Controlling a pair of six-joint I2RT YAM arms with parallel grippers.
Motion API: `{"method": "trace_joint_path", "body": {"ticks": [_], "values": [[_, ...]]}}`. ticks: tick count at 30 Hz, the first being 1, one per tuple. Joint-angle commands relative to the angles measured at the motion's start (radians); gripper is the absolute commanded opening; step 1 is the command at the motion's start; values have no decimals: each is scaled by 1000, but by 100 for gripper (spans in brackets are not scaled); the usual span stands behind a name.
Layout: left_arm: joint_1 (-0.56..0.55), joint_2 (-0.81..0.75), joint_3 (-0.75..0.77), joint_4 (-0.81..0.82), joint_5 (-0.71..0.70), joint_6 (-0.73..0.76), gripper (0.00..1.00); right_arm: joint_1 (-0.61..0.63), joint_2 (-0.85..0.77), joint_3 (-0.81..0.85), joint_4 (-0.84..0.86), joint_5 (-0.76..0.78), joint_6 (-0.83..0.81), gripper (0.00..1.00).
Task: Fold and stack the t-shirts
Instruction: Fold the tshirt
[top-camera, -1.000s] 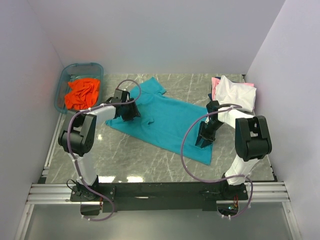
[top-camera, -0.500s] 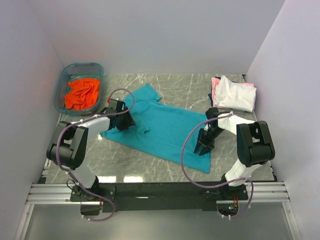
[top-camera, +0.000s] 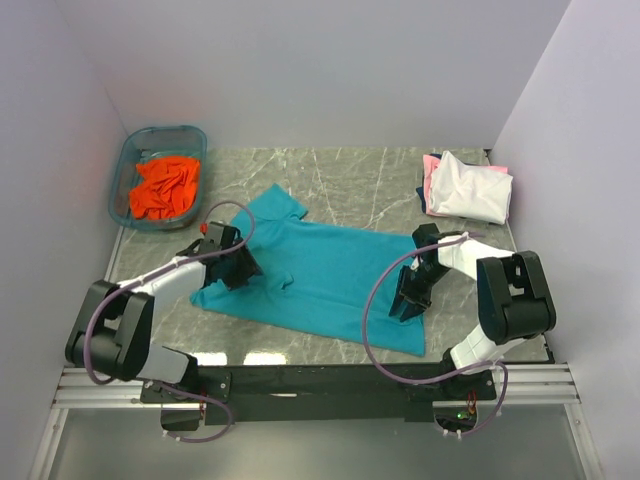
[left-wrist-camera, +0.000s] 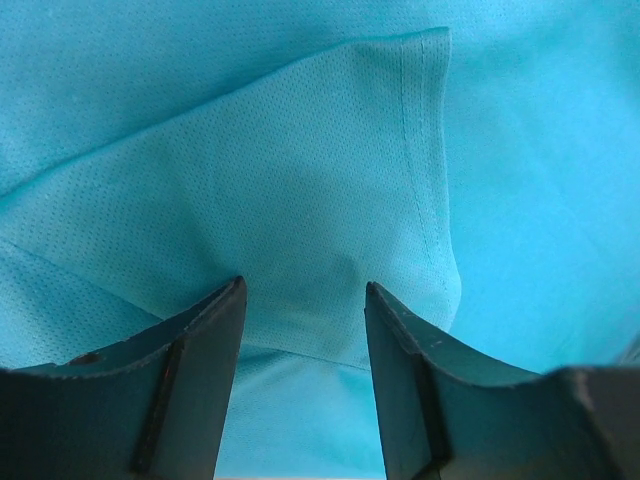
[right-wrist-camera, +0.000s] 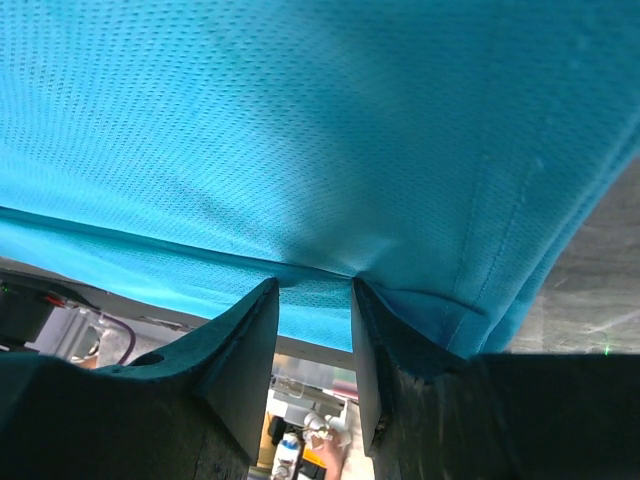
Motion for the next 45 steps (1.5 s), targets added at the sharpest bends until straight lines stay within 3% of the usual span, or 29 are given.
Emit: {"method": "trace_joint_path", "body": {"ticks": [1, 31, 39, 45], "values": [[-3, -57, -48, -103, -44, -30, 58, 14, -10, -45, 25, 148, -10, 43], [-22, -372, -126, -311, -53, -77, 59, 22, -102, -103, -9, 176, 61, 43], [-22, -421, 1, -336, -108, -57, 61, 19, -140, 73, -99, 228, 55, 45], [-22, -323, 118, -277, -134, -27, 62, -2, -118, 260, -149, 341, 20, 45]]}}
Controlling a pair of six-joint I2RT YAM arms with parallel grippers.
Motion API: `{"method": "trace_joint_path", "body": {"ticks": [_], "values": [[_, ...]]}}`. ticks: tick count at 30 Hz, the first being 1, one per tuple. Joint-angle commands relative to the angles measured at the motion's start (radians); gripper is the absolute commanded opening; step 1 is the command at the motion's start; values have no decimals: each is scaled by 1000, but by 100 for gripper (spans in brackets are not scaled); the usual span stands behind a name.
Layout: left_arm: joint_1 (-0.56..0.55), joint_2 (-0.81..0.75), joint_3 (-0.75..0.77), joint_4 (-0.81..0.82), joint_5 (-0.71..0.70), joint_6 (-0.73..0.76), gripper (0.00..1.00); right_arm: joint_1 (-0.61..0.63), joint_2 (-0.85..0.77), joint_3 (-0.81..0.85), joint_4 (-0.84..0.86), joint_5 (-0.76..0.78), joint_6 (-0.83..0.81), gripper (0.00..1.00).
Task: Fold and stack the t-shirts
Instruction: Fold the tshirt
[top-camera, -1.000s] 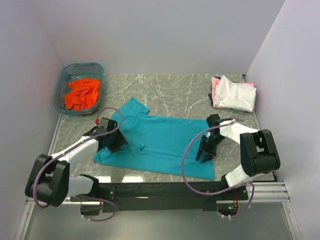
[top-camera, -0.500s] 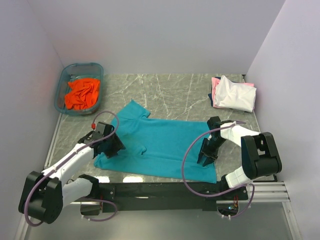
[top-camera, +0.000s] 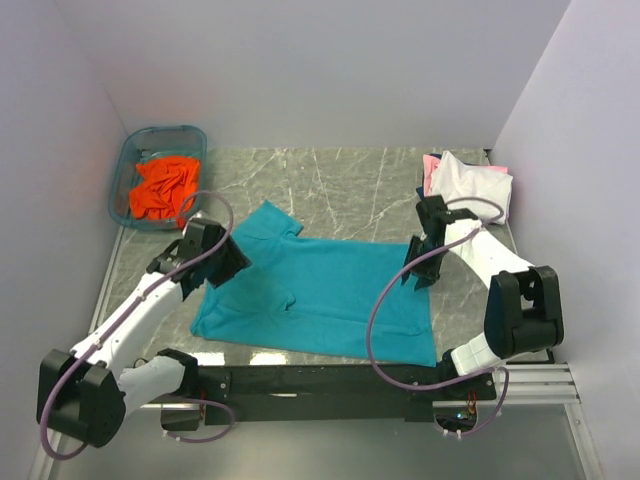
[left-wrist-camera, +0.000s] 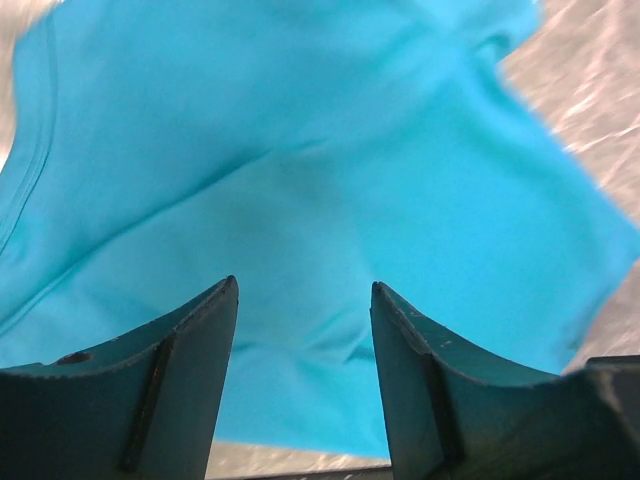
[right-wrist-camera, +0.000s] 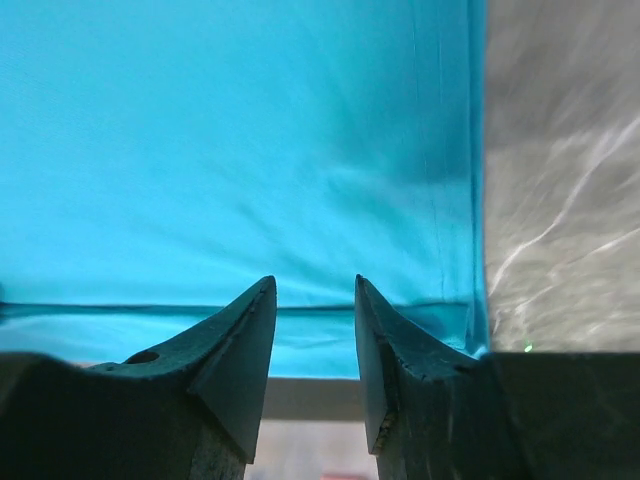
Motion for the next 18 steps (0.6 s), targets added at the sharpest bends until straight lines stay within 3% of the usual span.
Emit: {"method": "trace_joint_path", "body": {"ticks": [1, 18], "values": [[-2, 65, 86, 56, -35, 34, 62, -23, -5, 122, -37, 116, -38, 45], [-2, 303, 315, 119, -34, 118, 63, -102, 224, 266, 171, 229, -125, 39]]}}
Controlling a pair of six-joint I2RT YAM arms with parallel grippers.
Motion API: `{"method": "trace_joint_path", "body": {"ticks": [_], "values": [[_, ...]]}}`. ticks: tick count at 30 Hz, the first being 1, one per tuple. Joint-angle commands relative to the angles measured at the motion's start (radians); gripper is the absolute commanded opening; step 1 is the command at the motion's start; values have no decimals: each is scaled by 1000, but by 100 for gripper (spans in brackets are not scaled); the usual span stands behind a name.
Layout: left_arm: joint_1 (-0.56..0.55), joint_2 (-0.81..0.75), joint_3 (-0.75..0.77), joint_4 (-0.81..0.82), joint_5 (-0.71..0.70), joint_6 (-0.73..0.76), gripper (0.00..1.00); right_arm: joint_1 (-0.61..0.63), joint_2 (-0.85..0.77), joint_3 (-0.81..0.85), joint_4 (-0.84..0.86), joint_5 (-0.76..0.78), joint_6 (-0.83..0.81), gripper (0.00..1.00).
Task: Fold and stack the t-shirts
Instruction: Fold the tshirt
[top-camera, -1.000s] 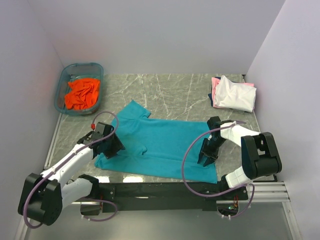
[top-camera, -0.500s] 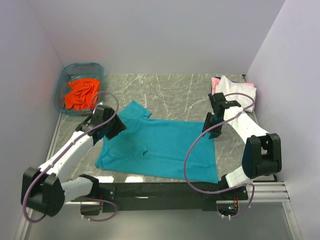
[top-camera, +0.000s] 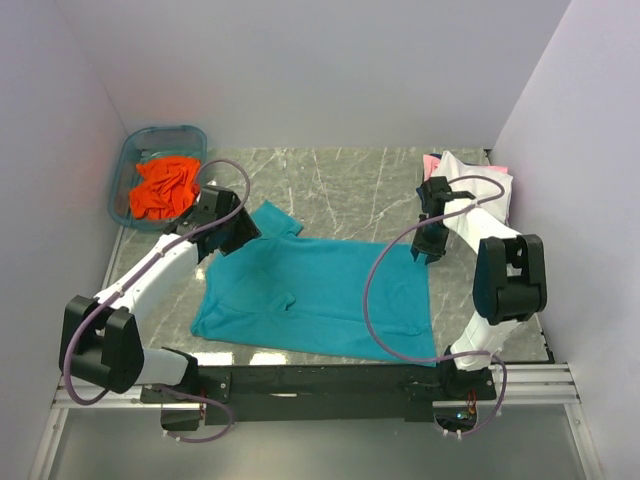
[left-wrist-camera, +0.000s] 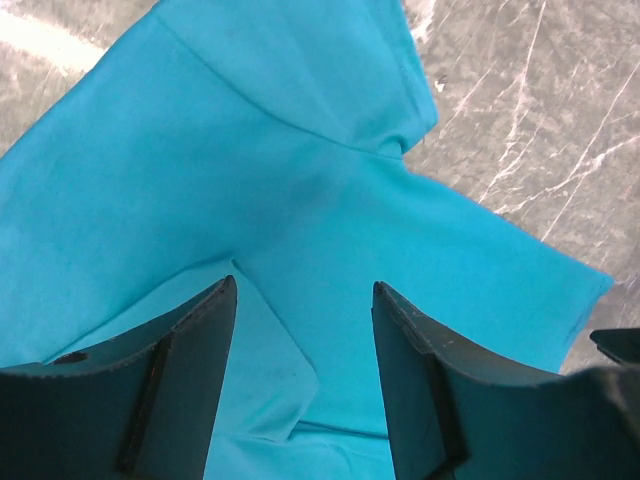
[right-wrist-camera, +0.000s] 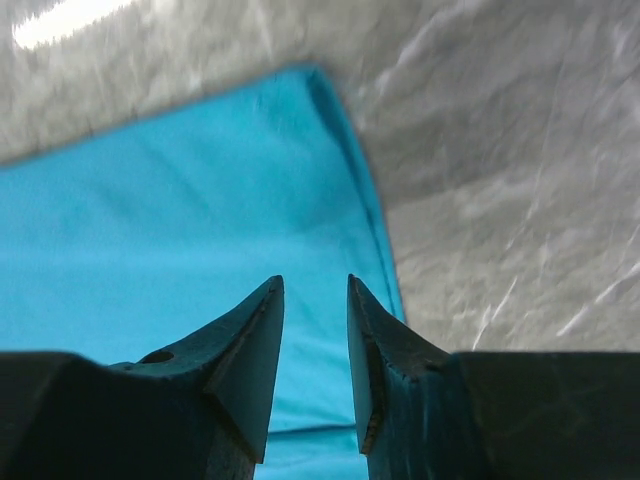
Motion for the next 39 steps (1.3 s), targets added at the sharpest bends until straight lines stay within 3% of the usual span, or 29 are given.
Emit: {"method": "trace_joint_path", "body": {"ticks": [1, 14, 30, 39], "values": [[-2, 17, 56, 28, -18, 37, 63, -30, 30, 58, 71, 43, -22, 39], [-1, 102, 133, 32, -16, 48, 63, -61, 128, 114, 201, -20, -108, 36], [-1, 123, 136, 48, -28, 27, 63, -86, 205, 138, 227, -46, -135, 32], [-1, 235, 212, 69, -42, 83, 63, -86, 190, 105, 218, -31, -128, 2]]}}
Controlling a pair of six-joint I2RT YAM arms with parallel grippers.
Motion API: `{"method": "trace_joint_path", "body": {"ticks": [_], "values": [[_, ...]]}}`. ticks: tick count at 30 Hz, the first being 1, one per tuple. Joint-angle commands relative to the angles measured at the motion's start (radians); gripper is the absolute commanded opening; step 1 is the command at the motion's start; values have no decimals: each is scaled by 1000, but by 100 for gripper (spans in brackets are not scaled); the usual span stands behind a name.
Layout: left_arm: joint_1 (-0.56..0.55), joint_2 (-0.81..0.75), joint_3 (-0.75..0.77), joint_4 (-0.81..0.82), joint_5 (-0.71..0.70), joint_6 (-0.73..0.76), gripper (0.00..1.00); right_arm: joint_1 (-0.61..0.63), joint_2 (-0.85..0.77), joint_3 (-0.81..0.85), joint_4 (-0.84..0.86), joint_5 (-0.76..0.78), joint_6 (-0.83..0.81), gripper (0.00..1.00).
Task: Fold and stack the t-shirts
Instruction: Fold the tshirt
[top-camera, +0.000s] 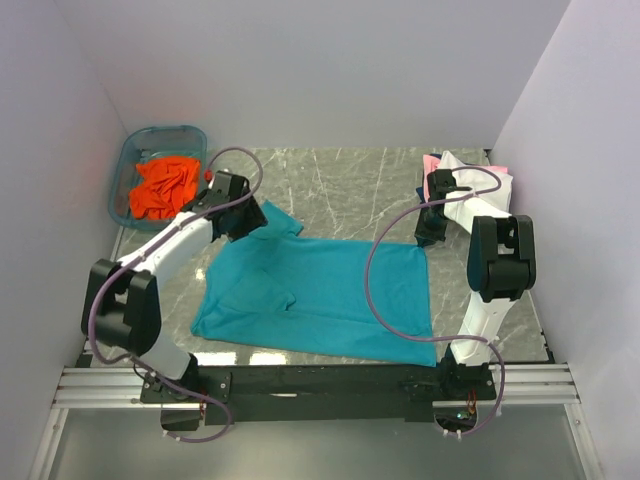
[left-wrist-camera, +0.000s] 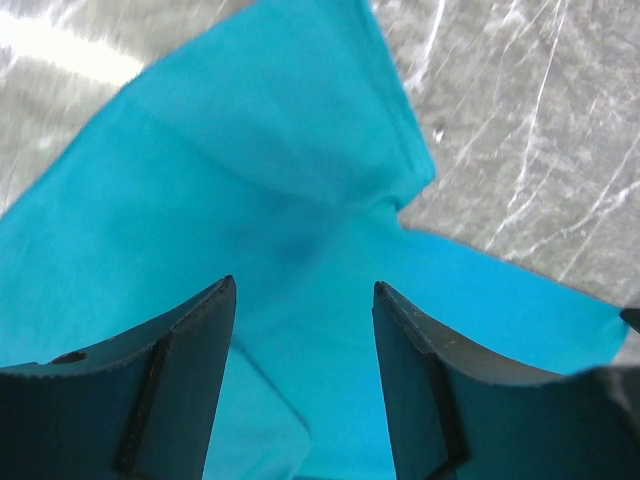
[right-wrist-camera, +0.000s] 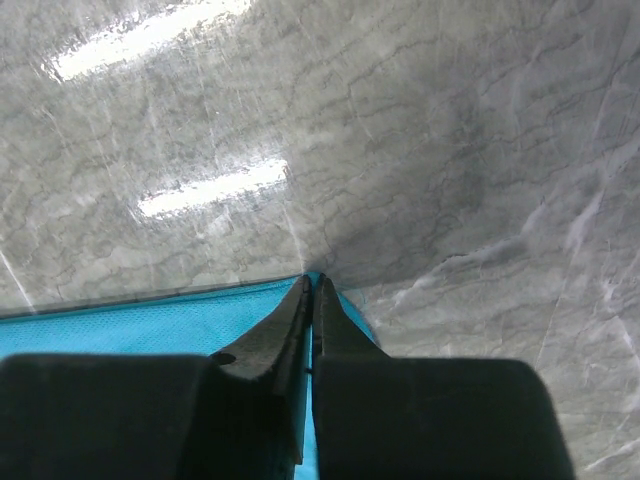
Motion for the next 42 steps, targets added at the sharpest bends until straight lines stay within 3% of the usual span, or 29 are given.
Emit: {"method": "trace_joint_path", "body": {"ticks": [1, 8, 16, 22, 42], "values": [[-1, 64, 92, 47, -30, 72, 63, -9, -16, -5, 8, 28, -2, 1], [25, 337, 356, 33, -54, 171, 55, -7, -40, -22, -3, 29, 1, 0], [45, 547, 581, 15, -60, 252, 49, -7, -62, -43, -14, 10, 9, 0], [47, 641, 632, 32, -51, 274, 47, -7, -62, -59, -17, 7, 14, 0], [47, 739, 684, 22, -31, 284, 41, -9, -42, -46, -26, -19, 14, 0]]}}
